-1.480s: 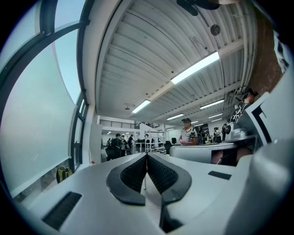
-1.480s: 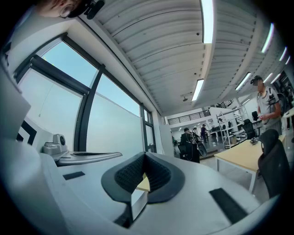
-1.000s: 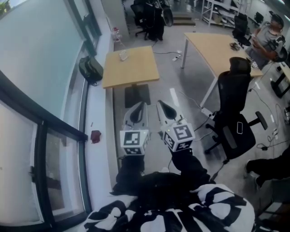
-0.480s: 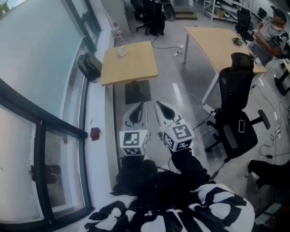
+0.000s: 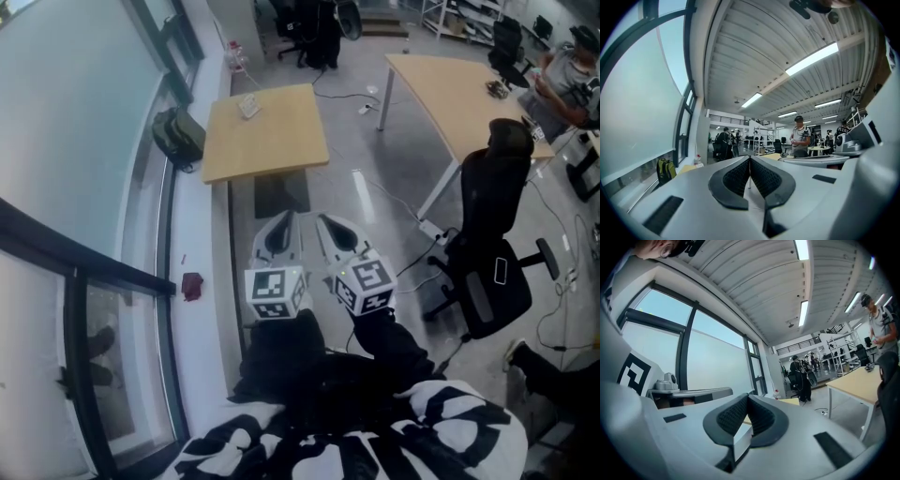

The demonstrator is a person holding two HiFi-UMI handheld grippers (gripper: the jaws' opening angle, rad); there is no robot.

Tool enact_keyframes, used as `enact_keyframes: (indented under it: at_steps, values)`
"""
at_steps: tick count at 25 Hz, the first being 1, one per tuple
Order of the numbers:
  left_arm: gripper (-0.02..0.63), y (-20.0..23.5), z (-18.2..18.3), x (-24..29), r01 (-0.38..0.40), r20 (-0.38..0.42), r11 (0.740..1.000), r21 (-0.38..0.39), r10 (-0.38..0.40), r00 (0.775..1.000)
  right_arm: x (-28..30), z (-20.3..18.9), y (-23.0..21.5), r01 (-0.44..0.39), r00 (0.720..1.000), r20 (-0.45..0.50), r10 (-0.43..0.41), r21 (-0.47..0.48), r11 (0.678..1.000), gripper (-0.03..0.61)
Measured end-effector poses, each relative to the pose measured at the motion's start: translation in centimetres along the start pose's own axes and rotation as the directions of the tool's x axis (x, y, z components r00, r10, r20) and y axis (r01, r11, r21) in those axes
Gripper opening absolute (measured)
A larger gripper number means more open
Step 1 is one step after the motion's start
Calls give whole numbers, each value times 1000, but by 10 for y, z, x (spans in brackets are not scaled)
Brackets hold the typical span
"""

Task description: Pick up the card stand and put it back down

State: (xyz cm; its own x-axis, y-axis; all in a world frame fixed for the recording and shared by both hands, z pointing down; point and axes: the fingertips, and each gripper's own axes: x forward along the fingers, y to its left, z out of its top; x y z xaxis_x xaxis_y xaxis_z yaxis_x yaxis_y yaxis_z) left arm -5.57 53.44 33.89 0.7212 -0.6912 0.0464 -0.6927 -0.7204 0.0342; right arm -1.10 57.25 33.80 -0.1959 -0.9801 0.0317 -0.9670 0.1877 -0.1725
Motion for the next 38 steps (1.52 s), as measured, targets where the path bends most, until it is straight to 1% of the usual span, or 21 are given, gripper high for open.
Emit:
enact_keyframes:
  at_steps: [3, 6, 11, 14, 16, 21, 26, 29, 33, 38]
  values:
    - [5, 23, -1, 31, 9, -4, 1000, -3, -9, 1000, 40, 5, -20, 15, 1000, 3, -15, -1, 1000, 11]
    - [5, 58, 10, 64, 7, 22, 1000, -5, -7, 1000, 91, 18, -34, 18, 1000, 18, -18, 0, 1000, 11]
    - [5, 132, 34, 117, -19, 47, 1000, -14, 20, 999, 178, 36, -33, -6, 1000, 17, 6, -11, 1000, 11]
    - [5, 163, 43, 144, -23, 59, 1000, -9, 23, 998, 218, 43, -34, -12, 1000, 15, 12, -24, 1000, 11]
    - [5, 180, 43, 161, -24, 57, 1000, -18, 25, 998, 240, 42, -40, -13, 1000, 1, 13, -32, 999, 11]
    - [5, 200, 36, 203, -4, 40, 999, -37, 6, 999, 277, 40, -70, 13, 1000, -8, -13, -4, 1000, 11]
    - [5, 221, 24, 254, -29, 19, 999, -34, 29, 999, 323, 38, -105, -17, 1000, -14, 17, 8, 1000, 11]
    - [5, 234, 24, 292, -57, 20, 998, -30, 58, 998, 358, 42, -129, -56, 998, -12, 56, 8, 998, 11]
    - [5, 255, 36, 350, -111, 46, 993, -29, 112, 993, 409, 58, -160, -142, 990, -2, 142, -7, 990, 11]
    - [5, 258, 49, 417, -152, 57, 988, -34, 154, 986, 455, 85, -213, -200, 980, 3, 200, -17, 980, 11]
